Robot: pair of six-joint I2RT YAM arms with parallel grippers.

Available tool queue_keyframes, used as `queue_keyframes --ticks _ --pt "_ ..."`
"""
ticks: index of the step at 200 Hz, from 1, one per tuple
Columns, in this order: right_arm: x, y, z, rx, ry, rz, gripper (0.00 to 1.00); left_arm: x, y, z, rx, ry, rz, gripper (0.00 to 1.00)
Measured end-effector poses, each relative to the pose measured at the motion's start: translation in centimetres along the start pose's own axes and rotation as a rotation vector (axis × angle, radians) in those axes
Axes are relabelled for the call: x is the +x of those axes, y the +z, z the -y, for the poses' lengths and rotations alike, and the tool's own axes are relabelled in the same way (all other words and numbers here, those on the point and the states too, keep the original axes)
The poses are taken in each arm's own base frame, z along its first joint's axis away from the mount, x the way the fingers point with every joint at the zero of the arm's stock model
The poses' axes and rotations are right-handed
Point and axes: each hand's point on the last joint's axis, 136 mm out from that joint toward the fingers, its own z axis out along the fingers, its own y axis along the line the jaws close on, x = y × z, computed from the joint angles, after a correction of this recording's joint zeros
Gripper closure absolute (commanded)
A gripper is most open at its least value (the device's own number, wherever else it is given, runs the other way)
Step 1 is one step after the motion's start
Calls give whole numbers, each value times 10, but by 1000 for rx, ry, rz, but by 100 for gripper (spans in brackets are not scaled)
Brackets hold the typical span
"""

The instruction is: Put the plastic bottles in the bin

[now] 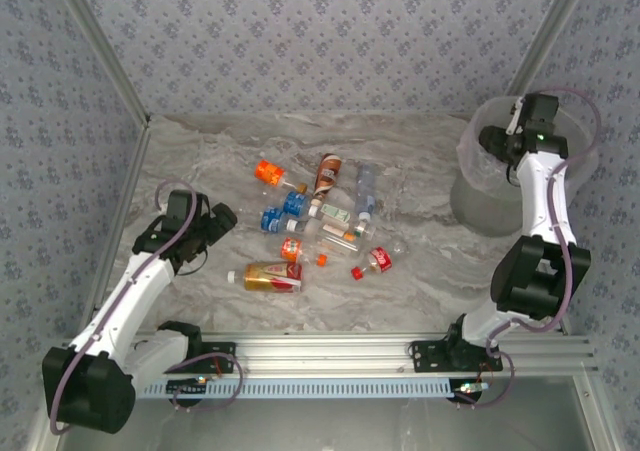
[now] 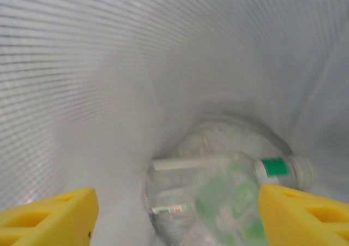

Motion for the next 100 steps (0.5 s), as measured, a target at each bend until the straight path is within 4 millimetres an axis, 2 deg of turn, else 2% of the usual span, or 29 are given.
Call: queue_keyframes --ticks 26,57,84,100 --pt "-4 -6 -17 -48 -7 8 15 5 4 -2 -11 1 -28 1" --pt "-6 -17 -14 5 -6 26 7 12 6 -5 -24 1 -65 0" --pt "-15 -42 -12 60 -12 87 0 17 6 -6 -21 -13 -84 1" --pt "-21 -63 -17 74 -23 137 0 21 5 -10 -27 -21 -91 0"
